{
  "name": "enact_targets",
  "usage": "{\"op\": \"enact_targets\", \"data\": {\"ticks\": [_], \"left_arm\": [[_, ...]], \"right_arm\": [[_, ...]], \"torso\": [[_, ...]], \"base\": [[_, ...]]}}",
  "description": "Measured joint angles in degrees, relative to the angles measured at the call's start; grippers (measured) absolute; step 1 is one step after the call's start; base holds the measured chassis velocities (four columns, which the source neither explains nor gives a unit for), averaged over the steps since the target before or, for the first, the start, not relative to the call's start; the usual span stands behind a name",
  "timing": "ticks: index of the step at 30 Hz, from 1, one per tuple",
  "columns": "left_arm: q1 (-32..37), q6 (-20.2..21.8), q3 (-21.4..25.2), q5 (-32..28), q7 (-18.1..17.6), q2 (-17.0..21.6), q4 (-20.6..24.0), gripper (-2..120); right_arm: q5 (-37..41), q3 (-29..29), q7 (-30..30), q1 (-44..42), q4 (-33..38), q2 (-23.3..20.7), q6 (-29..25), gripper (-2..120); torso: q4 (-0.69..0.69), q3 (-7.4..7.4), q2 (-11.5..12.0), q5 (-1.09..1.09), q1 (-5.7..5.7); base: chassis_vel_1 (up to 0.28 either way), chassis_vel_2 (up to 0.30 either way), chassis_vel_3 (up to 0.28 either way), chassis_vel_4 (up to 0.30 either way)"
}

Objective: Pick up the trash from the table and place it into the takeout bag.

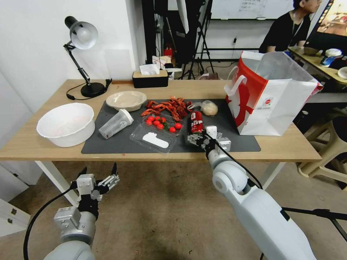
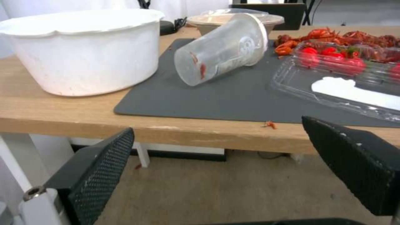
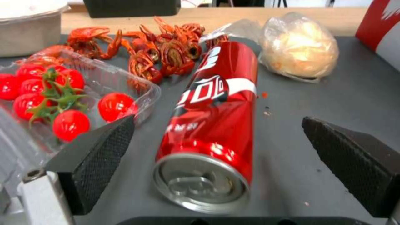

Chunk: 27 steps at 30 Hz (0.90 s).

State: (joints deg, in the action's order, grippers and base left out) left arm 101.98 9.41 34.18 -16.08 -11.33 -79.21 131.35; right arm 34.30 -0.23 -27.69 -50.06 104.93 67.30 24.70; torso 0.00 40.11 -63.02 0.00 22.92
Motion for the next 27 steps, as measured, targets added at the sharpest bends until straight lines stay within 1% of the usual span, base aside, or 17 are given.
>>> {"op": "enact_targets", "data": {"ticks": [3,4,6,8,10,14,16,19,27], "left_arm": [[-0.11,-0.19,0.13,-0.06,-0.07,0.11,-0.22,100],[-0.11,-0.19,0.13,-0.06,-0.07,0.11,-0.22,100],[-0.17,-0.34,0.22,-0.21,-0.14,0.23,-0.34,100],[-0.18,-0.39,0.25,-0.24,-0.16,0.27,-0.38,100],[-0.27,-0.78,0.37,-0.33,-0.18,0.39,-0.71,100],[-0.31,-0.85,0.37,-0.35,-0.19,0.42,-0.79,100],[-0.44,-0.87,0.34,-0.45,-0.19,0.55,-0.8,100],[-0.48,-0.87,0.34,-0.52,-0.19,0.66,-0.8,100],[-0.49,-0.87,0.49,-0.7,-0.19,0.77,-0.8,100]], "right_arm": [[1.66,-0.65,-1.53,2.34,-0.82,0.75,2.91,100],[1.66,-0.65,-1.53,2.34,-0.82,0.75,2.91,100],[3.57,-1.08,-3.26,4.11,-0.92,0.93,5.91,100],[4.06,-1.15,-3.57,4.43,-0.93,0.93,6.5,100],[7.15,-1.31,-5.77,6.42,-0.93,0.84,9.83,100],[8.06,-1.32,-6.4,7.11,-1.06,0.75,11.23,100],[10.21,-1.08,-7.61,8.23,-1.23,0.73,14.39,100],[11.55,-0.9,-8.09,8.65,-1.41,0.86,15.9,100],[11.91,-1.05,-7.93,9.24,-2.81,1.56,17.06,100]], "torso": [[0.0,0.0,0.0,0.01,0.0],[0.0,0.0,0.0,0.01,0.0],[0.01,0.0,0.0,0.0,0.0],[0.01,0.0,0.0,0.0,0.0],[0.01,0.0,0.0,0.0,0.0],[0.01,0.0,0.0,0.0,0.0],[0.0,0.0,0.0,0.0,0.0],[0.0,0.0,0.0,0.0,0.0],[0.0,0.0,0.0,0.0,0.0]], "base": [[0.0,0.0,0.0,0.0],[0.0,0.0,0.0,0.0],[0.0,0.0,0.0,0.0],[0.0,0.0,0.0,0.0],[0.0,0.0,0.0,0.0],[0.0,0.0,0.0,0.0],[0.0,0.0,0.0,0.0],[0.0,0.0,0.0,0.0],[0.0,0.0,0.0,0.0]]}}
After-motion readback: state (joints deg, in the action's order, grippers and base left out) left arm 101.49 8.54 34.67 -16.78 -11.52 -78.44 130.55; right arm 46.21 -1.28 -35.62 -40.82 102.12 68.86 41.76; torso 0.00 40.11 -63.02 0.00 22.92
